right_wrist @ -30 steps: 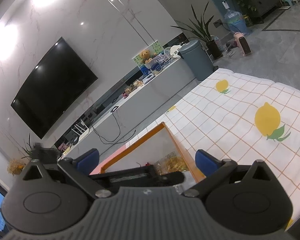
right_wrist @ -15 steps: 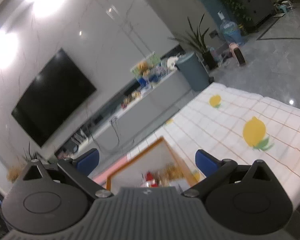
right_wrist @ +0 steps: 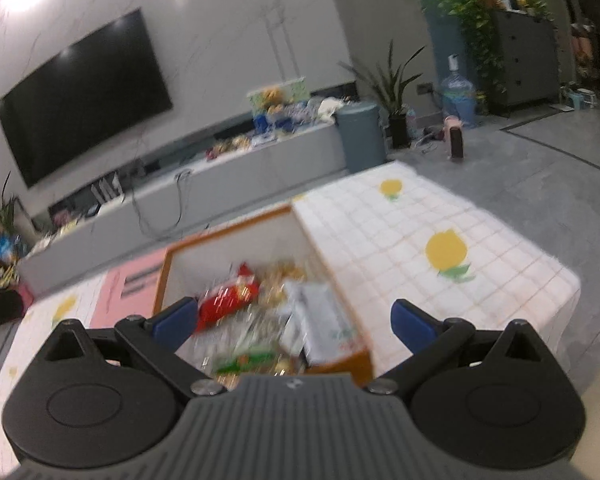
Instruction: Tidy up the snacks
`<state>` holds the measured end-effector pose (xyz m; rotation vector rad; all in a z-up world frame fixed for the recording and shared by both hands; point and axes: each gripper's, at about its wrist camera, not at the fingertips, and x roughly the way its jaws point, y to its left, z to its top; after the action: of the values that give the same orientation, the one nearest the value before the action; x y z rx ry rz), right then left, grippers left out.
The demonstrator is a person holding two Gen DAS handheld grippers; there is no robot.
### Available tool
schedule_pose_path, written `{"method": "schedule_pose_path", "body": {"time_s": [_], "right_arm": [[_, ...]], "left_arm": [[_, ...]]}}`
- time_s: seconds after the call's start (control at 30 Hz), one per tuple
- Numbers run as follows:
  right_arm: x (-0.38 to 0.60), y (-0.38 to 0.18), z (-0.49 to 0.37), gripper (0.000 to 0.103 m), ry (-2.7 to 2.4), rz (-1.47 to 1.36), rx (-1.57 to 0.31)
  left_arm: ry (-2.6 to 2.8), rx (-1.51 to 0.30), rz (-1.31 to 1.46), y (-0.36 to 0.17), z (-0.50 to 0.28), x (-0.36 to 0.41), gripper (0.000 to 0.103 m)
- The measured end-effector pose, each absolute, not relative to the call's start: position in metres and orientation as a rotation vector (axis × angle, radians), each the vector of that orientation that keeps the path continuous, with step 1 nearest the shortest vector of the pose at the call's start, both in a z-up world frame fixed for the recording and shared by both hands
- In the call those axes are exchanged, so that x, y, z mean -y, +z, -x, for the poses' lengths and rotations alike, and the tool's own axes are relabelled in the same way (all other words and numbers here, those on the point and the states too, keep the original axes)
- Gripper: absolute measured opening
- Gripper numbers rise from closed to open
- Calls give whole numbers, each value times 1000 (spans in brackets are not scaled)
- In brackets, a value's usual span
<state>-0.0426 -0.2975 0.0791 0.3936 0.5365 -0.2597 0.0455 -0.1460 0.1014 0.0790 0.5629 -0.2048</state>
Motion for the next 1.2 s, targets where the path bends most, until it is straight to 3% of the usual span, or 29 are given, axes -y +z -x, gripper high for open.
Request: {"method": "schedule_pose_path", "body": {"time_s": [0.33, 0.53, 1.2], "right_arm": [[262, 23, 24, 100, -211, -340, -721], [246, 22, 17, 100, -205, -234, -747], [233, 10, 7, 100, -228, -182, -826]], "left_arm": [[-218, -647, -79, 50, -42, 135, 103], [-224, -686, -77, 28, -41, 133, 103], [-208, -773, -70, 19, -44, 130, 103]]}}
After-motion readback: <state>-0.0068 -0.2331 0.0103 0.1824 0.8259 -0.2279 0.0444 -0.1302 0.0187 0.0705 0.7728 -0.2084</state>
